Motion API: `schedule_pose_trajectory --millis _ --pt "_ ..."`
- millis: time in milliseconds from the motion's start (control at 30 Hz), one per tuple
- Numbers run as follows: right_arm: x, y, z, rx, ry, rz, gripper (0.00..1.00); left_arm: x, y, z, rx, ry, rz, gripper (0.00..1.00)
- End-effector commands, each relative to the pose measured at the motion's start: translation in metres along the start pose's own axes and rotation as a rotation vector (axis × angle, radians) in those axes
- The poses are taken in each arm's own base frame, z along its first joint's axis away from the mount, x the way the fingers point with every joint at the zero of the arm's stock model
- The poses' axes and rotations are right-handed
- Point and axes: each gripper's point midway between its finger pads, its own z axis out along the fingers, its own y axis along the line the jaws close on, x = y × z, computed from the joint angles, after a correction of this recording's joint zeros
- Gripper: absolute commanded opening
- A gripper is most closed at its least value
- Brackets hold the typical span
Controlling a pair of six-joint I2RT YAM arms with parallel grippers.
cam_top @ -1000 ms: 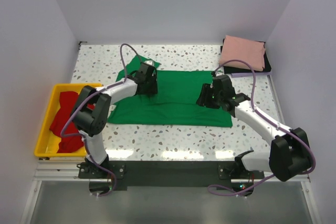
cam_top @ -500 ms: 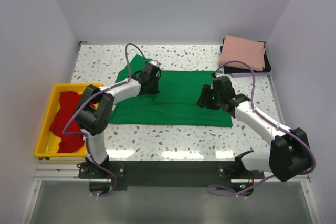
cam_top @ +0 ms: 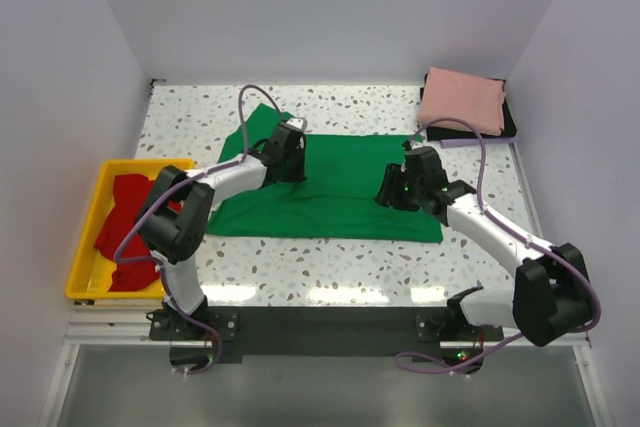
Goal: Fold and stack the t-shirts
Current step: Fold the tshirt
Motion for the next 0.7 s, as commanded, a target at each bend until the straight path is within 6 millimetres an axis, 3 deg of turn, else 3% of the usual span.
schedule_pose_trajectory --millis 0,67,167,233,367,400,433,467,500,533,567,600,633,667 --pt "-0.010 0.004 -0.002 -0.014 -0.053 -0.004 0.51 -0.016 -0.019 -0.008 0.087 -0.063 0.030 0.10" --pt "-0.011 0.004 -0.001 -0.014 -0.053 -0.002 0.51 -0.016 -0.017 -0.007 0.077 -0.066 0.026 0.27" --pt "-0.011 0.005 0.000 -0.016 -0.052 -0.005 0.51 -0.024 -0.016 -0.009 0.056 -0.085 0.024 0.43" --pt "-0.012 0.004 0.000 -0.010 -0.052 -0.011 0.52 -0.042 -0.016 -0.016 0.043 -0.124 0.017 0.50" --pt "-0.026 0.007 0.001 0.003 -0.072 -0.025 0.55 -0.085 -0.005 -0.031 -0.021 -0.219 -0.016 0.55" --pt "-0.028 0.003 0.006 0.030 -0.071 -0.029 0.56 -0.106 0.003 -0.036 -0.041 -0.259 -0.043 0.55" --pt "-0.042 0.006 0.005 0.029 -0.094 -0.042 0.56 -0.114 0.011 -0.036 -0.062 -0.269 -0.065 0.56" --pt "-0.050 0.006 0.007 0.036 -0.103 -0.048 0.56 -0.126 0.030 -0.037 -0.109 -0.286 -0.098 0.56" --pt "-0.051 0.002 0.018 0.057 -0.081 -0.047 0.56 -0.143 0.035 -0.042 -0.121 -0.308 -0.119 0.56" --pt "-0.074 0.001 0.018 0.059 -0.115 -0.036 0.56 -0.146 0.044 -0.034 -0.143 -0.300 -0.127 0.57" --pt "-0.081 -0.001 0.024 0.059 -0.110 -0.033 0.56 -0.152 0.062 -0.031 -0.182 -0.298 -0.141 0.57" --pt "-0.090 -0.004 0.028 0.061 -0.115 -0.022 0.56 -0.171 0.065 -0.034 -0.187 -0.329 -0.136 0.57" --pt "-0.106 -0.014 0.040 0.070 -0.116 0.008 0.57 -0.171 0.074 -0.020 -0.206 -0.307 -0.131 0.57" --pt "-0.114 -0.015 0.044 0.054 -0.112 0.025 0.56 -0.190 0.084 -0.021 -0.219 -0.336 -0.120 0.57"
